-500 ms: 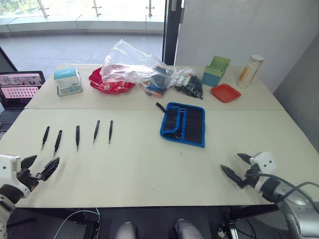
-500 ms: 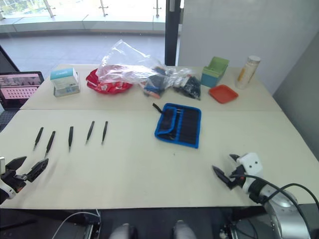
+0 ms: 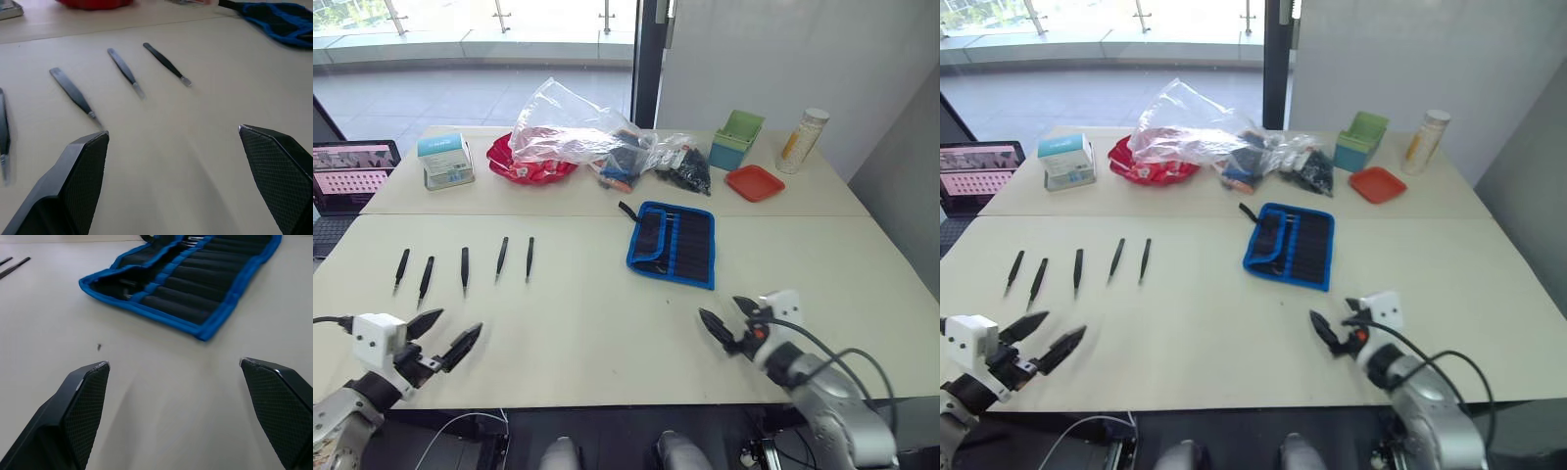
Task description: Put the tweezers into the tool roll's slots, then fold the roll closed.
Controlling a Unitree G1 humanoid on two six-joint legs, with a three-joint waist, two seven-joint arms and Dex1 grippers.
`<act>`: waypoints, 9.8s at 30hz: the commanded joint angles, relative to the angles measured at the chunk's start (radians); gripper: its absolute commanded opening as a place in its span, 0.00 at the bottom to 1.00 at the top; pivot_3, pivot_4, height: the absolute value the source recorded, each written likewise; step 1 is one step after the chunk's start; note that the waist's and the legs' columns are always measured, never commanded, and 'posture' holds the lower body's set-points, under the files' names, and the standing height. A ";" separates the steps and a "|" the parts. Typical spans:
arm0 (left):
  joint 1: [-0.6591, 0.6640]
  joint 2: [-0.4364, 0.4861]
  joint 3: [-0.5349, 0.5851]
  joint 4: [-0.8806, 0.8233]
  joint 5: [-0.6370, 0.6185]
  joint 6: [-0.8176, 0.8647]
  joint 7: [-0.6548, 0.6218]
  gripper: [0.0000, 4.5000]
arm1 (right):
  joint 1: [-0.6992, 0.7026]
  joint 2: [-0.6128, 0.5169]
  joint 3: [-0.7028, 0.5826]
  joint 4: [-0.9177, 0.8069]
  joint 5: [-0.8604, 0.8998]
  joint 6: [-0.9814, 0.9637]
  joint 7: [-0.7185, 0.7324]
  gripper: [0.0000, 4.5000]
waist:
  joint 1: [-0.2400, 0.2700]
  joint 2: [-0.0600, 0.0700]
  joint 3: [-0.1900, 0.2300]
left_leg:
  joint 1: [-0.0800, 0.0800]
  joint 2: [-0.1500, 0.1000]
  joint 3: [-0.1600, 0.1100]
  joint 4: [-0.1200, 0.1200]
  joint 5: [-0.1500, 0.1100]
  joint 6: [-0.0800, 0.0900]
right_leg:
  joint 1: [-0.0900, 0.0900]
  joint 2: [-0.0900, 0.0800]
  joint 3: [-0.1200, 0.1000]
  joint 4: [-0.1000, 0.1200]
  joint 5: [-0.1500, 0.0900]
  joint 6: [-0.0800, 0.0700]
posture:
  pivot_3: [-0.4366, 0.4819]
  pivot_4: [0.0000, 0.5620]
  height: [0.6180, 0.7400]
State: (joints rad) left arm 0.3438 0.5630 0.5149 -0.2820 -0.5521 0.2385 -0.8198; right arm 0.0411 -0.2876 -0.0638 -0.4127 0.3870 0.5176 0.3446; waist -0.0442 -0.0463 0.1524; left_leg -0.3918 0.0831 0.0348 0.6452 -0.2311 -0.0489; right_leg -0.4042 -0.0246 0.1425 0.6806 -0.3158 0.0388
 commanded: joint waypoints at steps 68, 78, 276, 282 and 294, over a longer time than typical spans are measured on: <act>-0.126 0.005 -0.184 -0.075 -0.001 0.030 0.027 1.00 | -0.566 0.161 0.293 0.279 -0.207 0.161 -0.092 0.01 | -0.025 0.002 0.000 | -0.012 -0.001 -0.022 0.000 0.000 0.000 | -0.002 -0.001 -0.022 0.001 0.002 -0.003 | 0.48 0.27 0.81; -0.217 0.060 -0.248 -0.003 0.018 0.030 -0.054 1.00 | -0.507 -0.104 0.448 0.053 -0.212 0.226 0.176 0.01 | -0.019 0.002 0.000 | -0.013 -0.002 -0.024 0.001 0.000 0.000 | -0.002 -0.001 -0.023 0.000 0.002 -0.003 | 0.48 0.27 0.81; -0.179 0.130 0.046 0.270 0.029 0.075 -0.117 0.71 | 0.139 -0.234 -0.245 0.060 0.009 -0.184 0.370 0.80 | 0.028 0.019 -0.009 | -0.016 -0.006 -0.039 0.014 -0.002 0.004 | 0.012 -0.001 -0.031 -0.007 -0.001 -0.001 | 0.48 0.27 0.81; -0.116 0.112 0.098 0.263 0.020 0.056 -0.099 1.00 | 0.182 -0.201 -0.247 0.094 0.015 -0.258 0.358 1.00 | 0.025 0.019 -0.009 | -0.012 -0.005 -0.037 0.014 -0.002 0.004 | 0.016 -0.001 -0.029 -0.008 -0.006 -0.001 | 0.48 0.27 0.81; -0.085 0.040 0.149 0.205 -0.016 0.106 0.057 1.00 | -0.037 -0.274 -0.100 -0.033 0.105 -0.082 0.396 1.00 | 0.012 0.019 -0.009 | -0.012 -0.005 -0.035 0.014 -0.002 0.004 | 0.015 0.000 -0.026 -0.007 -0.006 -0.001 | 0.48 0.27 0.81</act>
State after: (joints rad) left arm 0.2578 0.6015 0.6205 -0.0459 -0.5518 0.3355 -0.8055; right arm 0.0366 -0.5416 -0.1829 -0.3679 0.4423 0.3901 0.7181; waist -0.0326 -0.0273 0.1436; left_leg -0.4041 0.0785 -0.0010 0.6587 -0.2331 -0.0453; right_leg -0.3897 -0.0246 0.1162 0.6738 -0.3217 0.0376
